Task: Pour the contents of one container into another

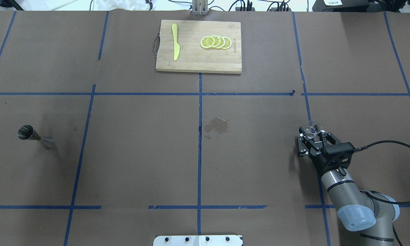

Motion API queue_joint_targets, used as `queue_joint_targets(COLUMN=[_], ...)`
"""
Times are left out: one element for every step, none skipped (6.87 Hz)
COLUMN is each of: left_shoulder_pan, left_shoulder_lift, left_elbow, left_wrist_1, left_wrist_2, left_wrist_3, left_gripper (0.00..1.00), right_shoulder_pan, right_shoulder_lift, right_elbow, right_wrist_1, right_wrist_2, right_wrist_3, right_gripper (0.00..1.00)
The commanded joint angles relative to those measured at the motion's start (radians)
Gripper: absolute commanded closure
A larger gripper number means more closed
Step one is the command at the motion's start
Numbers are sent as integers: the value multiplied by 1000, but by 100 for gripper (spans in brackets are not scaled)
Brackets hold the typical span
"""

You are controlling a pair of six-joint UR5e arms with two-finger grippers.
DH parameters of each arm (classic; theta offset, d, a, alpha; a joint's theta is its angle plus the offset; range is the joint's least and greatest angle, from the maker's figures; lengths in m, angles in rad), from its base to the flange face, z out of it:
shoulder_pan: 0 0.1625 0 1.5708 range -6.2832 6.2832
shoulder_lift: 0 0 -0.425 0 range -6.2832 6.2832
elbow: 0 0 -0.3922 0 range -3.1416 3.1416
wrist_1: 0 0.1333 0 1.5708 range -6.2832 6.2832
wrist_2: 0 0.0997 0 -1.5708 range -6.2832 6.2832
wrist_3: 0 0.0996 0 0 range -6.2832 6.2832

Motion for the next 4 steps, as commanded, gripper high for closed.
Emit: queue_joint_targets(left_shoulder_pan=[1, -1, -1, -1], left_shoulder_lift=[0, 2, 2, 3], left_elbow=[-2, -4, -7, -7], left_wrist_1=[0, 0, 0, 0], left_wrist_2=[0, 0, 0, 0], left_wrist_3=[-2, -2, -2, -2], left_gripper=[0, 0, 0, 0], right_shoulder_pan=[-2, -3, -5, -5], right_shoulder_lift=[-2, -2, -2, -2], right_elbow=[-2, -3, -5, -5], right_wrist_1=[-1, -1, -1, -1], right_wrist_2=[10, 10, 12, 18], right_wrist_3=[0, 0, 0, 2], right_gripper=[92, 91, 85, 78])
